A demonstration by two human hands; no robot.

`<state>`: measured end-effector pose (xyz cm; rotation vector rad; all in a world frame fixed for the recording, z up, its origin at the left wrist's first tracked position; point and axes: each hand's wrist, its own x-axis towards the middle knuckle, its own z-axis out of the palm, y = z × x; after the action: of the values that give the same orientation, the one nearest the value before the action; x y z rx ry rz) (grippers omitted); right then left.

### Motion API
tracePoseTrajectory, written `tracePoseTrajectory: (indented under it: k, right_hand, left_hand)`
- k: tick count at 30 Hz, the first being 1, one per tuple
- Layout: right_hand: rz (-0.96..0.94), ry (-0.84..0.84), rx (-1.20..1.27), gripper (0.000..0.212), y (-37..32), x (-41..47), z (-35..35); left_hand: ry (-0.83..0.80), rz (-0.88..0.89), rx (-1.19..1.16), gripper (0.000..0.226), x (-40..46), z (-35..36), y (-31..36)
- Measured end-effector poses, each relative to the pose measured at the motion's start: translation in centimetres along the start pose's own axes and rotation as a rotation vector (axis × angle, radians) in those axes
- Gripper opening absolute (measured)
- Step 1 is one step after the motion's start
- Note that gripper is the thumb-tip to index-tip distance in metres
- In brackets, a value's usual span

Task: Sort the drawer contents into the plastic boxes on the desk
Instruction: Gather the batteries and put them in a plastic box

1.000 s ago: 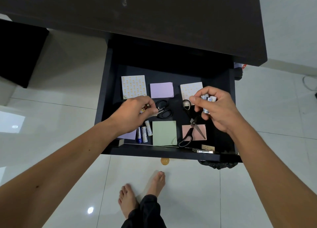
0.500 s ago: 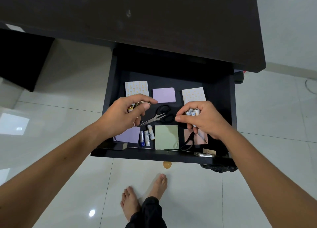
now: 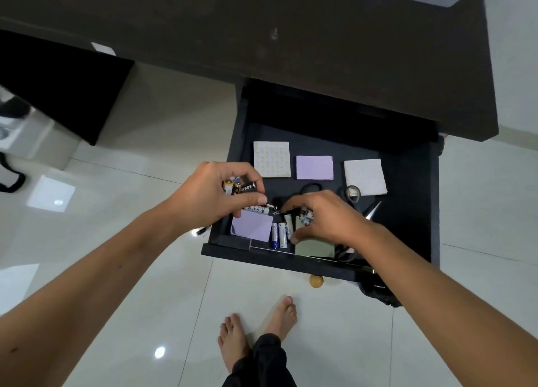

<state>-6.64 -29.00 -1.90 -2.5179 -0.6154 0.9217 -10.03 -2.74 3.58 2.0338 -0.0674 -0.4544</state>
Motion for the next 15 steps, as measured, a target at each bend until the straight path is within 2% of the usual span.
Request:
tracePoseTrajectory:
  k: [12, 15]
  right_hand:
    - [-0.078, 0.09, 0.045, 0.033, 1.1, 0.3, 0.1]
    - [-0.077, 0.072, 0.027, 0.035, 1.3, 0.3, 0.0]
  left_hand:
    - [0.016, -0.013, -0.082, 0.007, 0.4, -0.2, -0.7]
    - [0.006, -0.007, -0.086, 0.003, 0.5, -0.1, -0.7]
